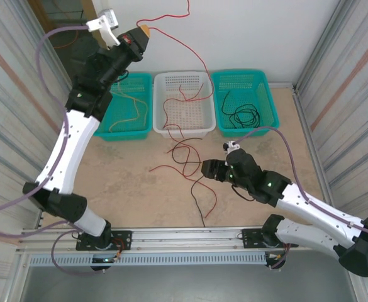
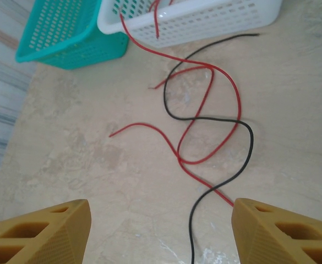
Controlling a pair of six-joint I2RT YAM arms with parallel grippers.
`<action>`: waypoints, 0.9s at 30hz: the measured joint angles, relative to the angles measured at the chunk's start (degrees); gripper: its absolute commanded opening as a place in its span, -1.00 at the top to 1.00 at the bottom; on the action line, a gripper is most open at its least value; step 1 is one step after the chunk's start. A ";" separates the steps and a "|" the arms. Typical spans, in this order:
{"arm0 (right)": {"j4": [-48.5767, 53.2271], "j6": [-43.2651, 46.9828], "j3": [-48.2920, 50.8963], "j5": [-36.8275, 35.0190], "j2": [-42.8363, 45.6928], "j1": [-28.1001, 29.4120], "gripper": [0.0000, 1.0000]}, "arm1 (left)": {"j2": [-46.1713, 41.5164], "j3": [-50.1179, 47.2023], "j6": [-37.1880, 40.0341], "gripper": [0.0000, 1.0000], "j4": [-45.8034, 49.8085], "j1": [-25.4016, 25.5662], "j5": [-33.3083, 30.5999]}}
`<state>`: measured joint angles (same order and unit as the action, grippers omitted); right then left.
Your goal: Untangle the cables
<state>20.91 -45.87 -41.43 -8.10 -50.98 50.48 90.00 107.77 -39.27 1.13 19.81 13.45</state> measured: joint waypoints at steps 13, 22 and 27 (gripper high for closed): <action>2.93 -0.02 0.11 -1.18 1.40 -0.66 -0.35 | 15.52 -0.70 1.07 1.00 -1.88 -0.68 -5.55; 5.46 -0.02 0.11 -1.33 4.11 -2.40 -0.37 | 24.50 1.36 1.75 -0.53 3.45 -0.74 -6.99; 5.86 0.00 0.11 -0.94 3.23 -3.87 -0.38 | 23.41 -1.42 2.25 -0.50 4.74 -0.74 -6.45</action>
<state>26.76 -45.87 -41.32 -9.04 -47.75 46.61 113.40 106.34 -37.01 5.87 19.07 7.01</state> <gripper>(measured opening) 0.687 0.756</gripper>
